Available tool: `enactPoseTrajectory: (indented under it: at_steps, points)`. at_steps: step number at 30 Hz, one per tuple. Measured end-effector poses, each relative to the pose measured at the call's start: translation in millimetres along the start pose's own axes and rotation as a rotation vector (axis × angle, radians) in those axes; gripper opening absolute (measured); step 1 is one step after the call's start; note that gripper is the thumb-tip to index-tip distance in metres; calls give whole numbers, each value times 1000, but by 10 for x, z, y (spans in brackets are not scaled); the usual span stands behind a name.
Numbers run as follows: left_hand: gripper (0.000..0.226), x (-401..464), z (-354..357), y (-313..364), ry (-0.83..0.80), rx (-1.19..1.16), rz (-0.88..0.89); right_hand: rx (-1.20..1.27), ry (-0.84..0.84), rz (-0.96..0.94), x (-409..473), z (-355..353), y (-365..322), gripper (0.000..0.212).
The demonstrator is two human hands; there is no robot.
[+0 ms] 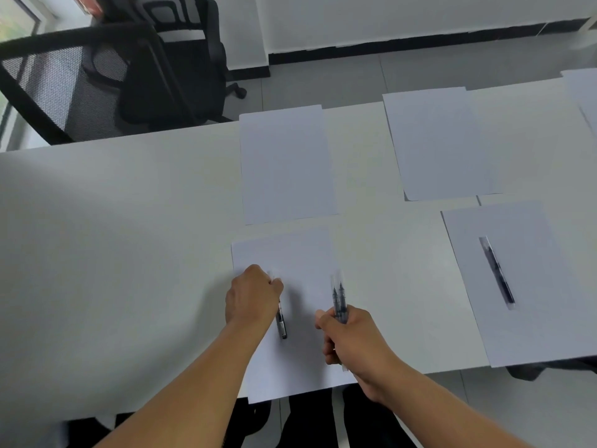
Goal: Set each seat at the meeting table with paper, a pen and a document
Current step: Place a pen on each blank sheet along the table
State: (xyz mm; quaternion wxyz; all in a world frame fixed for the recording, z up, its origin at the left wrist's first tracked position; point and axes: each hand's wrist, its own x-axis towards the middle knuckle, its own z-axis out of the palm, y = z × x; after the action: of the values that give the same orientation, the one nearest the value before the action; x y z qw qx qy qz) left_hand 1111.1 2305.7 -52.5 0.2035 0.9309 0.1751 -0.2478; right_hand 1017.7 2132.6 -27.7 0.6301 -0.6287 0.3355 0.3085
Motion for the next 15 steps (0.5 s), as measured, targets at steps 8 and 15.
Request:
enactPoseTrajectory:
  at_steps: [8,15]
  points:
    - [35,92,60,-45,-19,-24,11,25,0,-8,11,16,-19,26]
    - [27,86,22,-31,-27,-39,37,27,5,-4,4,40,-8,27]
